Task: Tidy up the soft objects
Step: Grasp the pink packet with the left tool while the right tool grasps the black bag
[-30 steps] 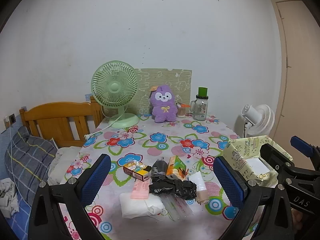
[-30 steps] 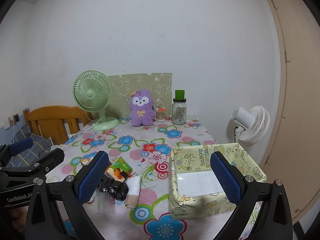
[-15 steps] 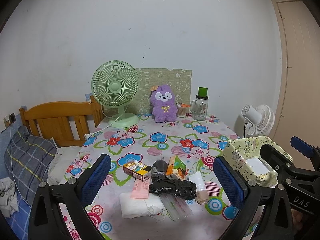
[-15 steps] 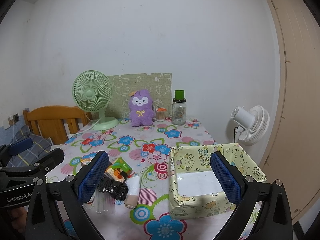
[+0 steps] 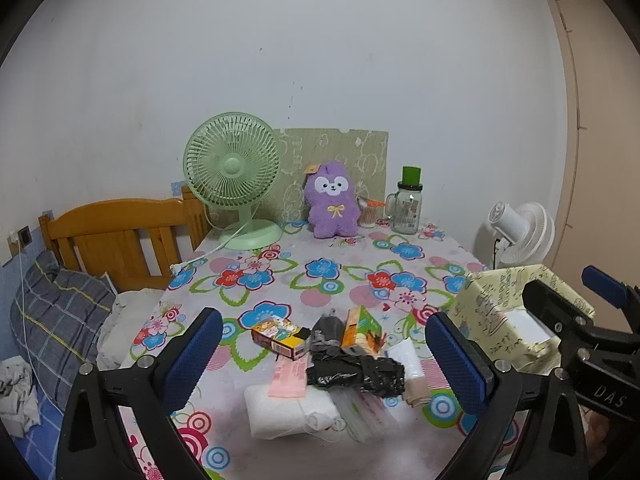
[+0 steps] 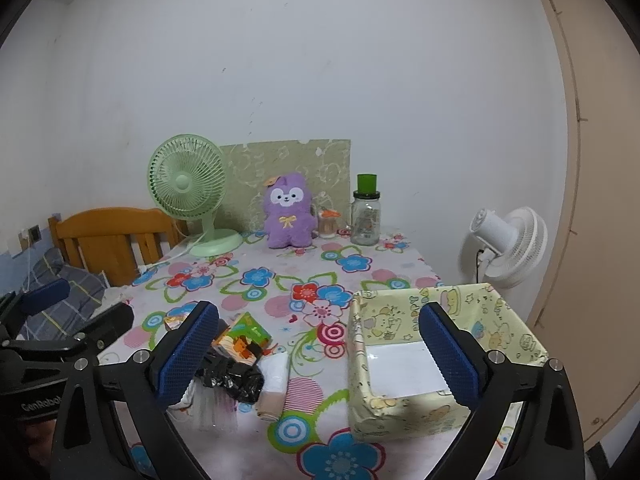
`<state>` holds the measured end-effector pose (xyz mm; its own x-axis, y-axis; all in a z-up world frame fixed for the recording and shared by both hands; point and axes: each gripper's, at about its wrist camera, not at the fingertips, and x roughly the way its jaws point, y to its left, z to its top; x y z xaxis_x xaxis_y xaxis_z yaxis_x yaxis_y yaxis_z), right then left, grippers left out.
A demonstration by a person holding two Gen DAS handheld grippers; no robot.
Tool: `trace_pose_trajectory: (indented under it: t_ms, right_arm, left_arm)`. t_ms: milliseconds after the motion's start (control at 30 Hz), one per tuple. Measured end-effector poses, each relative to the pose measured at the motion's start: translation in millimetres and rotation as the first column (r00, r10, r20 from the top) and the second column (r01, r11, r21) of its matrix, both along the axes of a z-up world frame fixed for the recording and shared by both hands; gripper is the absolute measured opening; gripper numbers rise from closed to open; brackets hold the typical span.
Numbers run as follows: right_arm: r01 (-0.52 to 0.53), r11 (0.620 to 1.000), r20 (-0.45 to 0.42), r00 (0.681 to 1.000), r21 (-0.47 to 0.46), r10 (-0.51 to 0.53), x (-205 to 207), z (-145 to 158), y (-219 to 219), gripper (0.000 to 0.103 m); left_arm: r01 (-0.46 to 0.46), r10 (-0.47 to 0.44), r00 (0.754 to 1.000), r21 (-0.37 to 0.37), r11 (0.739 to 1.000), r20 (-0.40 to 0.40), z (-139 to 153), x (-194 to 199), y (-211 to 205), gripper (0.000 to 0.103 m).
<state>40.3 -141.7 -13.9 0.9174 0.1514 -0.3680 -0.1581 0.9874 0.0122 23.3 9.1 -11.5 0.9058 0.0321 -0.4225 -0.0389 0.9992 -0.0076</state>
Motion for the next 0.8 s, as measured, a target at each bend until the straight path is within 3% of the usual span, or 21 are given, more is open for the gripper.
trace_pose_trajectory:
  t_ms: [800]
  right_arm:
    - [-0.077, 0.996, -0.177, 0.982, -0.047, 0.067, 66, -52, 69, 0.091]
  left_arm:
    - [-0.043, 0.039, 0.981, -0.019, 0.999, -0.191, -62, 57, 54, 0.091]
